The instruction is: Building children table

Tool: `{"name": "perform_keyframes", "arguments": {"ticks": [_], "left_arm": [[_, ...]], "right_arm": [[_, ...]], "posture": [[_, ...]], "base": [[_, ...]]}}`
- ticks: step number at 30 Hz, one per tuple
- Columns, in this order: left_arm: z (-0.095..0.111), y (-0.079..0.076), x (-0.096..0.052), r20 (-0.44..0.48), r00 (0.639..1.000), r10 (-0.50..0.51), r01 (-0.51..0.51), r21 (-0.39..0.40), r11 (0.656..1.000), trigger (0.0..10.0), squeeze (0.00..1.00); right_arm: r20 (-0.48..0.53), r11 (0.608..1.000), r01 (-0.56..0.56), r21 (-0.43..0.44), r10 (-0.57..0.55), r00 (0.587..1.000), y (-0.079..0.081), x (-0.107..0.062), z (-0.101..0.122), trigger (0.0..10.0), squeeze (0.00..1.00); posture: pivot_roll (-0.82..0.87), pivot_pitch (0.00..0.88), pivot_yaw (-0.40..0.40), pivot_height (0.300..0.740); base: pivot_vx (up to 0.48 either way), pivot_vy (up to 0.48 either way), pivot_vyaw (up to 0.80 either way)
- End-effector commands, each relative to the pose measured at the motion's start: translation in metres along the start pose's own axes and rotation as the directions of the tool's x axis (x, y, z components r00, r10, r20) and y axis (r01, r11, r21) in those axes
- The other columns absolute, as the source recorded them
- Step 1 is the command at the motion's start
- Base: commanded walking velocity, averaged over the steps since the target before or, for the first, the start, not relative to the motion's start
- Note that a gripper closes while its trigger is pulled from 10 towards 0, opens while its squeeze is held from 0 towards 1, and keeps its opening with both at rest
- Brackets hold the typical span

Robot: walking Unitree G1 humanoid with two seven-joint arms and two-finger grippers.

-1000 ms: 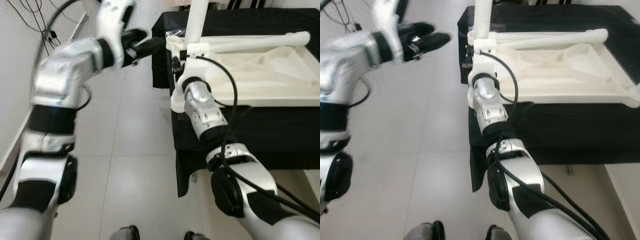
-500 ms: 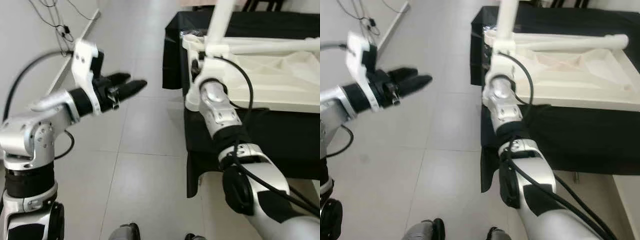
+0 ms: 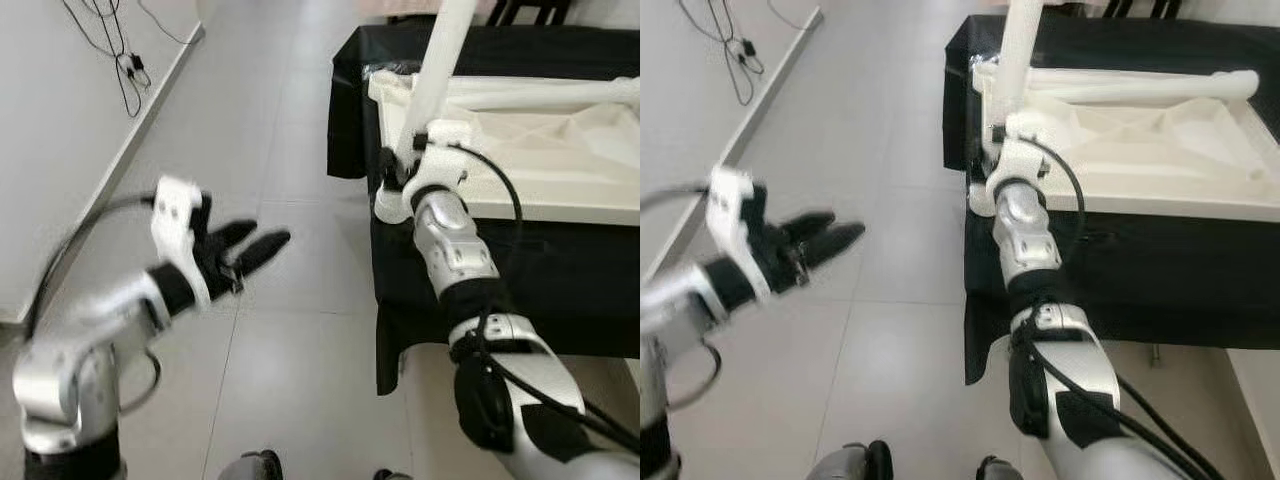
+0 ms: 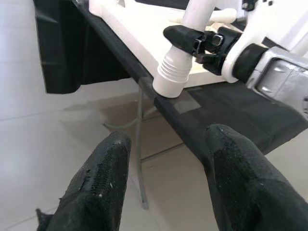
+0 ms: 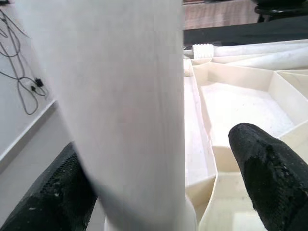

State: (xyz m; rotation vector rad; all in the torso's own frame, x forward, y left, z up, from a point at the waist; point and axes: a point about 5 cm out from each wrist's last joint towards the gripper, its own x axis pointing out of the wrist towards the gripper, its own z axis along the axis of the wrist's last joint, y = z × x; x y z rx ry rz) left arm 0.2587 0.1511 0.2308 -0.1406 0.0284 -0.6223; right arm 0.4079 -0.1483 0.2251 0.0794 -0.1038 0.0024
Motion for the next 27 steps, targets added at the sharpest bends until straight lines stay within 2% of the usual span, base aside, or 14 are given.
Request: {"name": "perform_keyframes", "arguments": {"ticks": [1, 2, 5, 7, 10, 14, 17, 19, 20, 22, 25, 27], "left_arm": [[-0.011, -0.006, -0.004, -0.008, 0.999, 0.036, -0.035, 0.025, 0.999, 10.0, 0.00], [-0.011, -0.006, -0.004, -0.008, 0.999, 0.036, -0.035, 0.025, 0.999, 10.0, 0.00], [-0.030, -0.009, -0.004, -0.035, 0.996, 0.079, -0.077, 0.044, 0.996, 10.0, 0.00], [-0.030, -0.009, -0.004, -0.035, 0.996, 0.079, -0.077, 0.044, 0.996, 10.0, 0.00], [-0.043, -0.005, -0.008, -0.027, 0.982, 0.187, -0.184, 0.098, 0.978, 10.0, 0.00], [-0.049, -0.002, -0.010, -0.027, 0.970, 0.242, -0.237, 0.129, 0.963, 10.0, 0.00], [-0.050, -0.002, -0.010, -0.027, 0.969, 0.247, -0.241, 0.132, 0.961, 10.0, 0.00], [-0.058, 0.007, -0.016, -0.035, 0.941, 0.337, -0.329, 0.152, 0.932, 10.0, 0.00], [-0.058, 0.007, -0.016, -0.035, 0.941, 0.337, -0.329, 0.152, 0.932, 10.0, 0.00], [-0.069, 0.010, -0.025, -0.058, 0.918, 0.391, -0.377, 0.167, 0.911, 10.0, 0.00], [-0.074, 0.010, -0.028, -0.070, 0.912, 0.405, -0.390, 0.168, 0.906, 10.0, 0.00], [-0.082, 0.009, -0.034, -0.079, 0.901, 0.426, -0.407, 0.183, 0.895, 10.0, 0.00]], "right_arm": [[0.026, 0.999, -0.032, -0.003, 0.032, 0.999, -0.003, -0.004, -0.002, 10.0, 0.00], [0.026, 0.999, -0.032, -0.003, 0.032, 0.999, -0.003, -0.004, -0.002, 10.0, 0.00], [0.021, 0.997, -0.067, -0.023, 0.068, 0.997, -0.007, -0.009, -0.008, 10.0, 0.00], [0.021, 0.997, -0.067, -0.023, 0.068, 0.997, -0.007, -0.009, -0.008, 10.0, 0.00], [0.020, 0.990, -0.140, -0.034, 0.140, 0.990, -0.007, -0.019, -0.015, 10.0, 0.00], [0.001, 0.987, -0.154, -0.046, 0.155, 0.988, -0.011, -0.026, -0.022, 10.0, 0.00], [-0.001, 0.987, -0.156, -0.047, 0.157, 0.988, -0.011, -0.027, -0.022, 10.0, 0.00], [-0.024, 0.987, -0.149, -0.063, 0.148, 0.989, -0.017, -0.038, -0.033, 10.0, 0.00], [-0.024, 0.987, -0.149, -0.063, 0.148, 0.989, -0.017, -0.038, -0.033, 10.0, 0.00], [-0.050, 0.988, -0.132, -0.079, 0.129, 0.990, -0.021, -0.054, -0.046, 10.0, 0.00], [-0.062, 0.987, -0.136, -0.084, 0.131, 0.989, -0.021, -0.062, -0.052, 10.0, 0.00], [-0.091, 0.983, -0.161, -0.086, 0.153, 0.984, -0.017, -0.080, -0.063, 10.0, 0.00]], "posture": [[0.07, 0.100, 0.015, 0.740], [0.07, 0.100, 0.015, 0.740], [0.06, 0.091, 0.019, 0.740], [0.06, 0.091, 0.019, 0.740], [0.06, 0.082, 0.015, 0.740], [0.06, 0.077, 0.014, 0.740], [0.06, 0.077, 0.014, 0.740], [0.06, 0.070, 0.009, 0.740], [0.06, 0.070, 0.009, 0.740], [0.06, 0.069, 0.010, 0.740], [0.06, 0.070, 0.011, 0.740], [0.06, 0.070, 0.008, 0.740]], "base": [[0.000, 0.000, 0.00], [0.000, 0.000, 0.00], [0.000, 0.000, 0.00], [0.000, 0.000, 0.00], [0.000, 0.000, 0.00], [0.000, 0.000, 0.00], [0.000, 0.000, 0.00], [0.000, 0.000, 0.00], [0.000, 0.000, 0.00], [0.000, 0.000, 0.00], [0.000, 0.000, 0.00], [0.000, 0.000, 0.00]]}}
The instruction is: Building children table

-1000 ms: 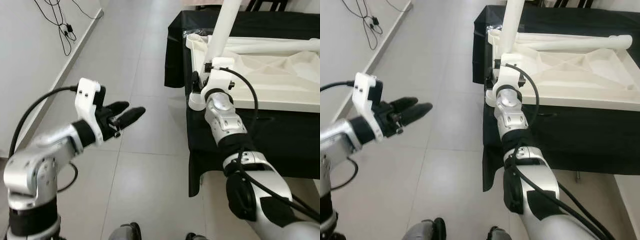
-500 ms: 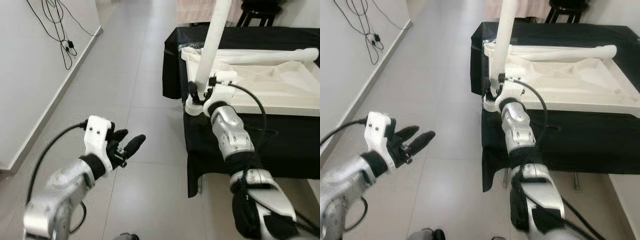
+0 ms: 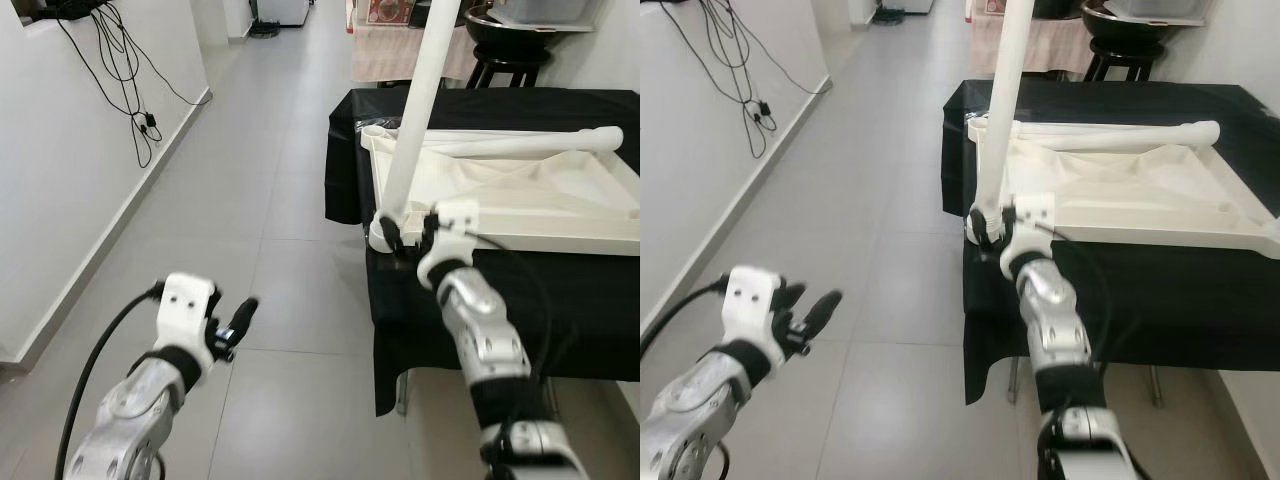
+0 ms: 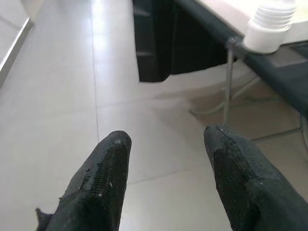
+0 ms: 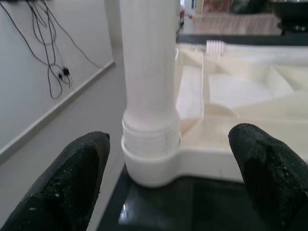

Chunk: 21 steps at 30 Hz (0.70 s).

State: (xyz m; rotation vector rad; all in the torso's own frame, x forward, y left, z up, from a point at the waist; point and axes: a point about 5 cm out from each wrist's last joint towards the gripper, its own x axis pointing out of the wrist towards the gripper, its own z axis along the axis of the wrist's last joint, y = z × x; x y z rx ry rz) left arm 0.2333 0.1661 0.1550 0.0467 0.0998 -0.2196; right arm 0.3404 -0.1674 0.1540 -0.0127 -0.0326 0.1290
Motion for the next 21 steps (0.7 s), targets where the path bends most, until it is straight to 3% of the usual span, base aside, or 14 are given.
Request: {"name": "perform_keyframes", "arguments": {"ticks": [1, 2, 3, 4, 10, 15, 21], "left_arm": [[-0.011, 0.001, -0.006, -0.025, 0.999, 0.032, -0.032, 0.010, 0.999, 10.0, 0.00], [-0.011, 0.001, -0.006, -0.025, 0.999, 0.032, -0.032, 0.010, 0.999, 10.0, 0.00], [-0.016, -0.001, -0.012, -0.035, 0.998, 0.044, -0.044, 0.005, 0.999, 10.0, 0.00], [-0.019, -0.003, -0.015, -0.040, 0.998, 0.049, -0.049, 0.007, 0.999, 10.0, 0.00], [-0.031, -0.009, -0.025, -0.080, 0.992, 0.095, -0.090, 0.061, 0.994, 10.0, 0.00], [-0.036, -0.010, -0.028, -0.083, 0.988, 0.132, -0.127, 0.065, 0.990, 10.0, 0.00], [-0.036, -0.012, -0.029, -0.057, 0.990, 0.132, -0.127, 0.088, 0.988, 10.0, 0.00]], "right_arm": [[-0.021, 0.999, -0.050, -0.013, 0.049, 0.999, 0.013, -0.015, -0.006, 10.0, 0.00], [-0.021, 0.999, -0.050, -0.013, 0.049, 0.999, 0.013, -0.015, -0.006, 10.0, 0.00], [-0.045, 0.996, -0.085, -0.015, 0.085, 0.995, 0.022, -0.033, -0.016, 10.0, 0.00], [-0.052, 0.995, -0.099, -0.015, 0.098, 0.994, 0.025, -0.040, -0.019, 10.0, 0.00], [-0.063, 0.985, -0.160, -0.071, 0.156, 0.986, 0.035, -0.066, -0.024, 10.0, 0.00], [-0.075, 0.971, -0.211, -0.113, 0.204, 0.976, 0.034, -0.082, -0.026, 10.0, 0.00], [-0.105, 0.962, -0.238, -0.130, 0.226, 0.969, 0.030, -0.088, -0.029, 10.0, 0.00]], "posture": [[0.05, 0.069, 0.007, 0.740], [0.05, 0.069, 0.007, 0.740], [0.05, 0.069, 0.008, 0.740], [0.05, 0.068, 0.009, 0.740], [0.05, 0.069, 0.010, 0.740], [0.03, 0.050, 0.007, 0.740], [0.03, 0.048, 0.006, 0.740]], "base": [[0.000, 0.000, 0.00], [0.000, 0.000, 0.00], [0.000, 0.000, 0.00], [0.000, 0.000, 0.00], [0.000, 0.000, 0.00], [0.000, 0.000, 0.00], [0.000, 0.000, 0.00]]}}
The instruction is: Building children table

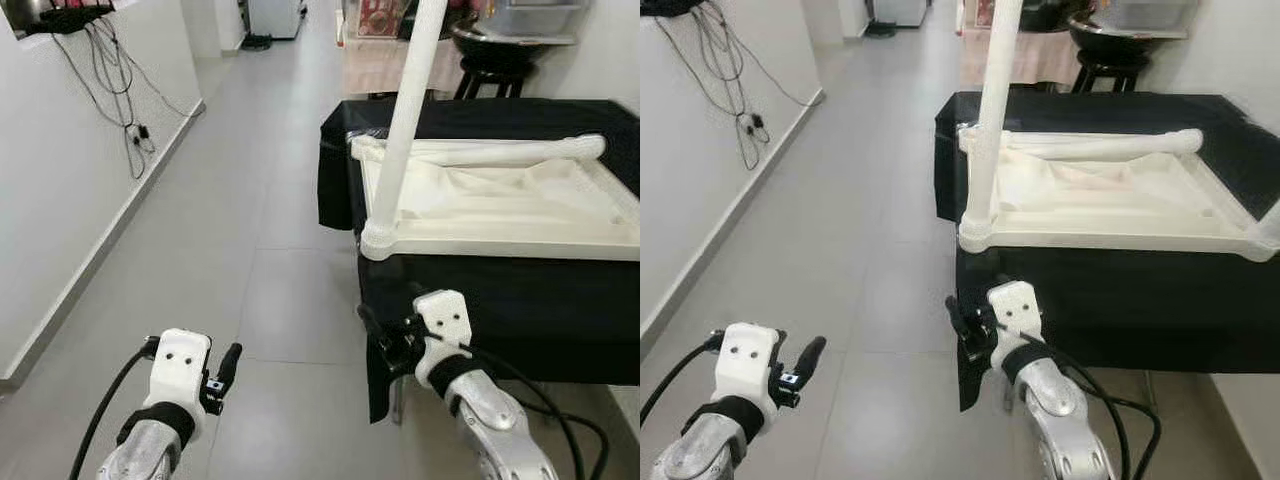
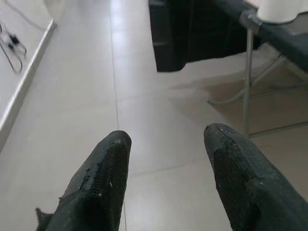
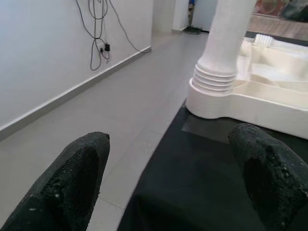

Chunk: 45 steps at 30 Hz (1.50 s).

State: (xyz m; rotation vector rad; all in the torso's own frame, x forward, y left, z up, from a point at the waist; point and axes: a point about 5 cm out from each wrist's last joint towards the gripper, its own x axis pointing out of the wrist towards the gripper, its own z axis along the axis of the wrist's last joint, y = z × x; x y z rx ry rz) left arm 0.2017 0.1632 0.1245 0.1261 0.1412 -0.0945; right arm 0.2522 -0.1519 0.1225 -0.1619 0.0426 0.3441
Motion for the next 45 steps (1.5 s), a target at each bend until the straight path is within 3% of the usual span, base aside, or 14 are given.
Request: {"name": "perform_keyframes", "arguments": {"ticks": [1, 8, 11, 23, 35, 45], "left_arm": [[-0.005, -0.001, -0.002, -0.010, 1.000, 0.007, -0.007, 0.004, 1.000, 10.0, 0.00], [-0.006, -0.006, 0.014, 0.021, 0.999, -0.029, 0.029, 0.001, 1.000, 10.0, 0.00], [-0.006, -0.005, 0.021, 0.030, 0.999, -0.026, 0.026, 0.006, 1.000, 10.0, 0.00], [-0.006, -0.005, 0.029, 0.051, 0.997, -0.053, 0.053, 0.009, 0.999, 10.0, 0.00], [-0.006, -0.005, 0.029, 0.064, 0.995, -0.077, 0.077, 0.012, 0.997, 10.0, 0.00], [-0.005, -0.006, 0.027, 0.078, 0.994, -0.072, 0.071, 0.020, 0.997, 10.0, 0.00]], "right_arm": [[-0.020, 1.000, -0.029, -0.006, 0.029, 0.999, 0.002, -0.003, -0.003, 10.0, 0.00], [-0.049, 1.000, -0.029, 0.011, 0.030, 0.998, 0.001, 0.005, -0.006, 10.0, 0.00], [-0.033, 0.998, -0.005, 0.064, 0.007, 0.999, -0.003, 0.010, -0.003, 10.0, 0.00], [-0.019, 0.982, -0.033, 0.186, 0.037, 0.999, -0.007, 0.015, -0.004, 10.0, 0.00], [-0.007, 0.983, -0.053, 0.178, 0.055, 0.998, -0.017, 0.012, -0.007, 10.0, 0.00], [-0.009, 0.963, -0.247, 0.105, 0.250, 0.968, -0.023, 0.007, -0.004, 10.0, 0.00]], "posture": [[0.02, 0.024, -0.002, 0.740], [0.03, 0.000, -0.007, 0.740], [0.03, 0.000, -0.002, 0.740], [0.02, 0.000, 0.015, 0.740], [0.02, 0.000, 0.022, 0.740], [0.02, 0.000, 0.018, 0.740]], "base": [[0.000, 0.000, 0.00], [0.209, 0.000, 0.00], [0.372, 0.000, 0.49], [0.355, 0.000, 0.00], [0.300, 0.000, 0.00], [0.000, 0.000, 0.00]]}}
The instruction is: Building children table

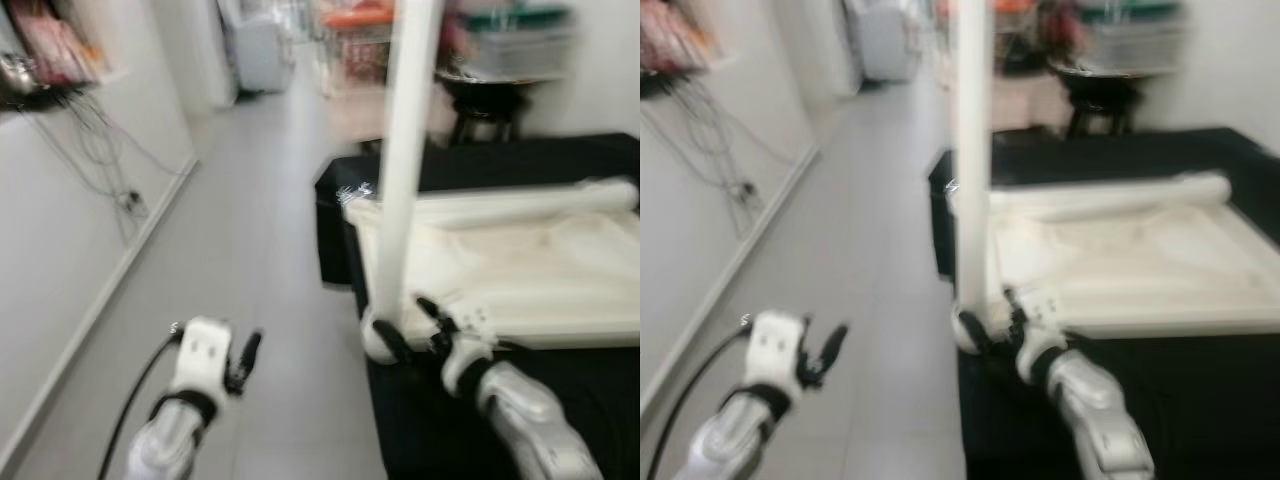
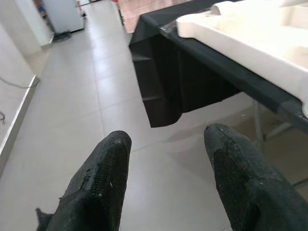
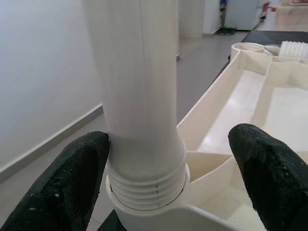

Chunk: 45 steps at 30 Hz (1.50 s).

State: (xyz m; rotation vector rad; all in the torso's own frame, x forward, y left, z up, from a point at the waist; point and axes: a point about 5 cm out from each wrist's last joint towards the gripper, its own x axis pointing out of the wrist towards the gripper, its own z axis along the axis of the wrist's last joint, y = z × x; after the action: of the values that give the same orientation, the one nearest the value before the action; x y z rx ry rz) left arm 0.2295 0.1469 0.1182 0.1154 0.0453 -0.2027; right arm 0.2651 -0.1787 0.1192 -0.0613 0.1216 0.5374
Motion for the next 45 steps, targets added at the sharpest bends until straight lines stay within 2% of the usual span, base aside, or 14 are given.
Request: {"name": "perform_keyframes", "arguments": {"ticks": [1, 18, 19, 20, 21, 31, 35, 36, 37, 38, 40, 41, 43, 45], "left_arm": [[-0.005, 0.008, -0.004, -0.024, 0.999, 0.031, -0.030, 0.016, 0.999, 10.0, 0.00], [-0.004, -0.022, -0.015, -0.009, 0.966, -0.258, 0.256, -0.098, 0.962, 10.0, 0.00], [-0.004, -0.023, -0.015, -0.009, 0.965, -0.261, 0.259, -0.102, 0.960, 10.0, 0.00], [-0.004, -0.023, -0.015, -0.009, 0.965, -0.261, 0.259, -0.102, 0.960, 10.0, 0.00], [-0.004, -0.024, -0.015, -0.009, 0.965, -0.264, 0.261, -0.103, 0.960, 10.0, 0.00], [-0.004, -0.028, -0.017, 0.003, 0.949, -0.316, 0.313, -0.128, 0.941, 10.0, 0.00], [-0.004, -0.029, -0.018, 0.003, 0.944, -0.330, 0.328, -0.128, 0.936, 10.0, 0.00], [-0.004, -0.028, -0.020, 0.004, 0.944, -0.330, 0.327, -0.128, 0.936, 10.0, 0.00], [-0.004, -0.028, -0.020, 0.004, 0.944, -0.330, 0.327, -0.128, 0.936, 10.0, 0.00], [-0.004, -0.027, -0.021, 0.004, 0.944, -0.329, 0.327, -0.127, 0.936, 10.0, 0.00], [-0.004, -0.023, -0.024, 0.003, 0.948, -0.319, 0.317, -0.123, 0.940, 10.0, 0.00], [-0.004, -0.023, -0.024, 0.003, 0.948, -0.319, 0.317, -0.123, 0.940, 10.0, 0.00], [-0.004, -0.021, -0.024, 0.003, 0.948, -0.320, 0.318, -0.121, 0.940, 10.0, 0.00], [-0.004, -0.021, -0.023, 0.002, 0.944, -0.330, 0.328, -0.114, 0.938, 10.0, 0.00]], "right_arm": [[0.013, 0.998, -0.046, -0.036, 0.046, 0.999, -0.002, 0.004, 0.004, 10.0, 0.00], [0.083, 0.970, -0.214, -0.116, 0.225, 0.971, -0.036, 0.052, 0.047, 10.0, 0.00], [0.087, 0.966, -0.236, -0.106, 0.245, 0.965, -0.039, 0.055, 0.050, 7.4, 0.00], [0.087, 0.966, -0.236, -0.106, 0.245, 0.965, -0.039, 0.055, 0.050, 7.4, 0.00], [0.096, 0.963, -0.257, -0.086, 0.264, 0.960, -0.044, 0.058, 0.053, 0.0, 0.00], [0.048, 0.952, -0.296, -0.084, 0.301, 0.953, -0.062, 0.056, 0.058, 0.0, 0.00], [-0.011, 0.966, -0.236, -0.106, 0.236, 0.972, -0.062, 0.050, 0.045, 0.0, 0.00], [-0.047, 0.994, -0.051, -0.097, 0.047, 0.998, -0.055, 0.043, 0.029, 0.0, 0.00], [-0.047, 0.994, -0.051, -0.097, 0.047, 0.998, -0.055, 0.043, 0.029, 0.0, 0.00], [-0.071, 0.990, 0.095, -0.101, -0.102, 0.992, -0.051, 0.035, 0.019, 0.0, 0.00], [-0.164, 0.864, 0.498, -0.070, -0.503, 0.849, -0.035, -0.016, -0.011, 0.0, 0.00], [-0.164, 0.864, 0.498, -0.070, -0.503, 0.849, -0.035, -0.016, -0.011, 0.0, 0.00], [-0.182, 0.776, 0.620, -0.119, -0.631, 0.754, -0.043, -0.041, -0.019, 0.0, 0.00], [-0.158, 0.758, 0.635, -0.149, -0.652, 0.742, -0.055, -0.041, -0.016, 0.0, 0.00]], "posture": [[0.02, 0.000, 0.017, 0.740], [0.05, 0.000, -0.005, 0.740], [0.06, 0.000, -0.008, 0.740], [0.06, 0.000, -0.008, 0.740], [0.06, 0.000, -0.012, 0.740], [0.06, 0.000, -0.031, 0.740], [0.05, 0.000, -0.035, 0.740], [0.05, 0.000, -0.048, 0.740], [0.05, 0.000, -0.048, 0.740], [0.05, 0.000, -0.045, 0.740], [0.02, 0.005, -0.021, 0.740], [0.02, 0.005, -0.021, 0.740], [0.00, 0.000, 0.002, 0.740], [0.01, 0.000, -0.001, 0.740]], "base": [[0.000, 0.000, 0.00], [0.000, 0.000, 0.00], [0.000, 0.000, 0.00], [0.000, 0.000, 0.00], [0.000, 0.000, 0.00], [0.000, 0.000, 0.00], [0.000, 0.000, 0.00], [0.000, 0.000, 0.00], [0.000, 0.000, 0.00], [0.000, 0.000, 0.00], [0.000, 0.000, 0.00], [0.000, 0.000, 0.00], [0.000, 0.000, 0.00], [0.000, 0.000, 0.00]]}}
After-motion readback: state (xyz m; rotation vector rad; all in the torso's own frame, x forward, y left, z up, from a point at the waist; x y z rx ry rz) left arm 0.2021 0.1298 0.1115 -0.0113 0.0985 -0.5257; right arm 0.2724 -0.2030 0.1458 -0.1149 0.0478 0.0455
